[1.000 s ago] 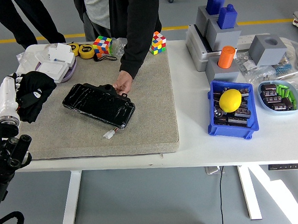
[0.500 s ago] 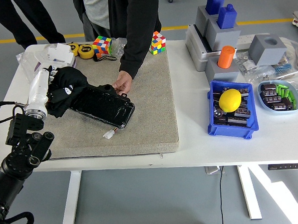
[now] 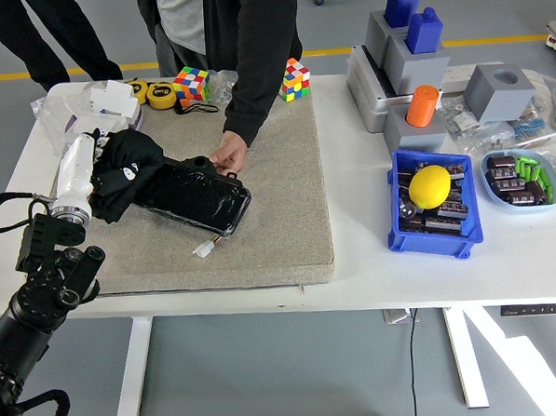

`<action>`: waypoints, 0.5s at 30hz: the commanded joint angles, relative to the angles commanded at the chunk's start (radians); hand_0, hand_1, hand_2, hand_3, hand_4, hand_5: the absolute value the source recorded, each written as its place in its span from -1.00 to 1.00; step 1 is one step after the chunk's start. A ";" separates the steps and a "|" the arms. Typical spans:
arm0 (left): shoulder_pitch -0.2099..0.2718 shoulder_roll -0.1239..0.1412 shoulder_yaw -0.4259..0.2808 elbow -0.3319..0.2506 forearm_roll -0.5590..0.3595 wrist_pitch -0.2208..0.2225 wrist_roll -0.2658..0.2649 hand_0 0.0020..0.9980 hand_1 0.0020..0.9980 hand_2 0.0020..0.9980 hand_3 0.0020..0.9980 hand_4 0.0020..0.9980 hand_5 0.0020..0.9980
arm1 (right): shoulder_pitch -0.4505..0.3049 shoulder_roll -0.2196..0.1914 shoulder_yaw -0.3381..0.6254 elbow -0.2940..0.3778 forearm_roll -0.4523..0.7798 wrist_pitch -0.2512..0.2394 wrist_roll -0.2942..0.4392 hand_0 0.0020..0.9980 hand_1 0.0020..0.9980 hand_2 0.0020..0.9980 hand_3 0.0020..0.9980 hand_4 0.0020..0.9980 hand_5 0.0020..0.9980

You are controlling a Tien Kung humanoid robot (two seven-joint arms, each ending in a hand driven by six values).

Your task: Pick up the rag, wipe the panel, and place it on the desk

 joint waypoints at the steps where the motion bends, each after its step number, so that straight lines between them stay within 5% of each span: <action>1: 0.002 0.001 0.010 -0.008 -0.005 0.001 0.000 -0.52 -0.54 -0.46 0.13 0.19 -1.00 | -0.001 0.000 -0.001 0.000 0.000 0.000 0.000 0.07 0.11 -0.02 0.04 0.75 -0.28; 9: 0.015 0.005 0.116 -0.062 -0.043 -0.003 0.017 -0.52 -0.54 -0.46 0.13 0.19 -1.00 | 0.001 0.000 -0.024 0.010 0.021 0.002 -0.001 0.07 0.12 -0.02 0.04 0.76 -0.28; 15: 0.060 0.012 0.200 -0.155 -0.072 -0.004 0.037 -0.52 -0.54 -0.46 0.13 0.19 -1.00 | 0.000 0.000 -0.026 0.012 0.022 0.002 -0.001 0.07 0.11 -0.02 0.04 0.75 -0.28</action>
